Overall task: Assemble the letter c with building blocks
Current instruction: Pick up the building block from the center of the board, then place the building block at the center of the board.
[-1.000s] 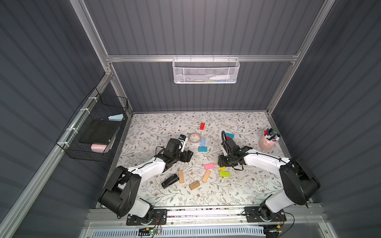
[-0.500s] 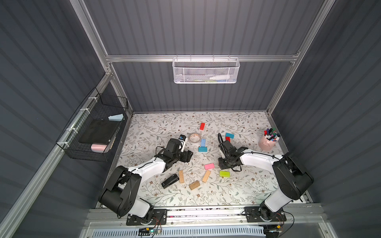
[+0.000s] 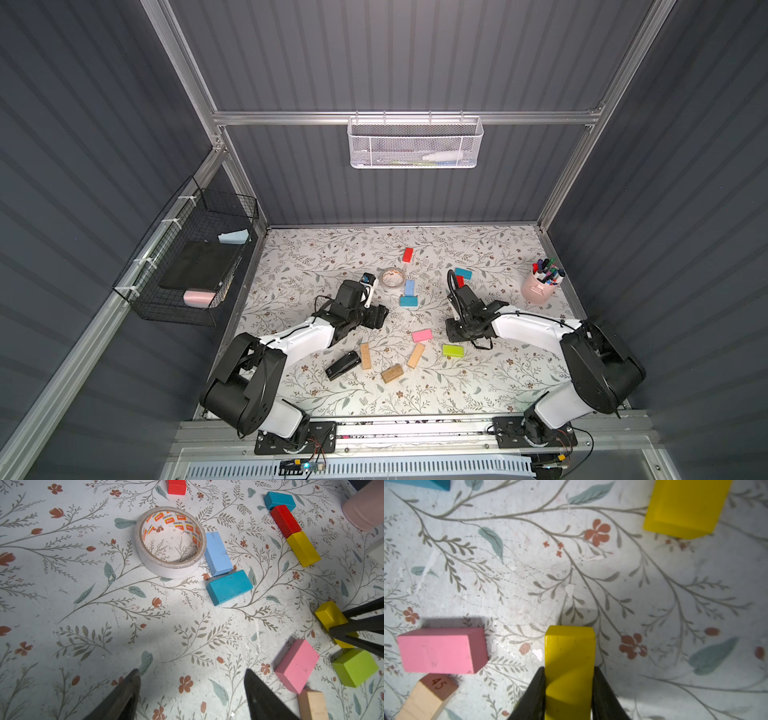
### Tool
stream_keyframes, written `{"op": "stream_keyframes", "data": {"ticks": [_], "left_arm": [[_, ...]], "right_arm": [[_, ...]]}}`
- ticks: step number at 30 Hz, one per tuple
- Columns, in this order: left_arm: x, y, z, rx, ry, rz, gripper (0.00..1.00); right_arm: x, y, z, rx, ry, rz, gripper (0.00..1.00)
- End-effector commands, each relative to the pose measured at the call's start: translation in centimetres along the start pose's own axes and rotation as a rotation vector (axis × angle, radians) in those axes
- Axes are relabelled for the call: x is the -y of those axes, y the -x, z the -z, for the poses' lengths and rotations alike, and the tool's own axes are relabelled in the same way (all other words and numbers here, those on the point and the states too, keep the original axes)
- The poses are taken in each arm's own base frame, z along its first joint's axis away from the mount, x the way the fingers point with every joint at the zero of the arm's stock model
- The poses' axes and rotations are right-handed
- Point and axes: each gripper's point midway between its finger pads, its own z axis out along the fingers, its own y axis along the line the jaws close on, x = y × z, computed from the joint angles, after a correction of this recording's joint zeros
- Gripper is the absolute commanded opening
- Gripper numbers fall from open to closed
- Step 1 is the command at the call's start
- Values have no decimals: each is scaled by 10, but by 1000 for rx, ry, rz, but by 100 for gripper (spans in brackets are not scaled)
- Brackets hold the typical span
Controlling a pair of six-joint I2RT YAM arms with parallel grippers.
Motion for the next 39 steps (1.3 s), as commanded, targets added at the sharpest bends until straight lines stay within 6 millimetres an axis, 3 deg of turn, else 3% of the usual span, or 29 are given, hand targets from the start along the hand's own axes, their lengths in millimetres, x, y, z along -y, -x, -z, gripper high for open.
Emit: {"op": "stream_keyframes", "data": {"ticks": [1,10,15,22,35,39], "left_arm": [[2,3,1,-1,4,-28,77],[3,5,4,7,0,-29,77],[4,7,6,16,-1,-30,77],[4,7,7,16,-1,-30,77],[4,7,6,16,0,-29,77],[4,6,4,12,-4,-28,77]], "right_arm": [[10,1,6,22,15,-113,27],[59,-10,30,71,-17,-435,28],[74,-15,36,113,19,-563,31],[72,-2,36,164,165,-651,32],[66,28,18,133,248,-675,33],[62,34,14,126,278,-682,38]]}}
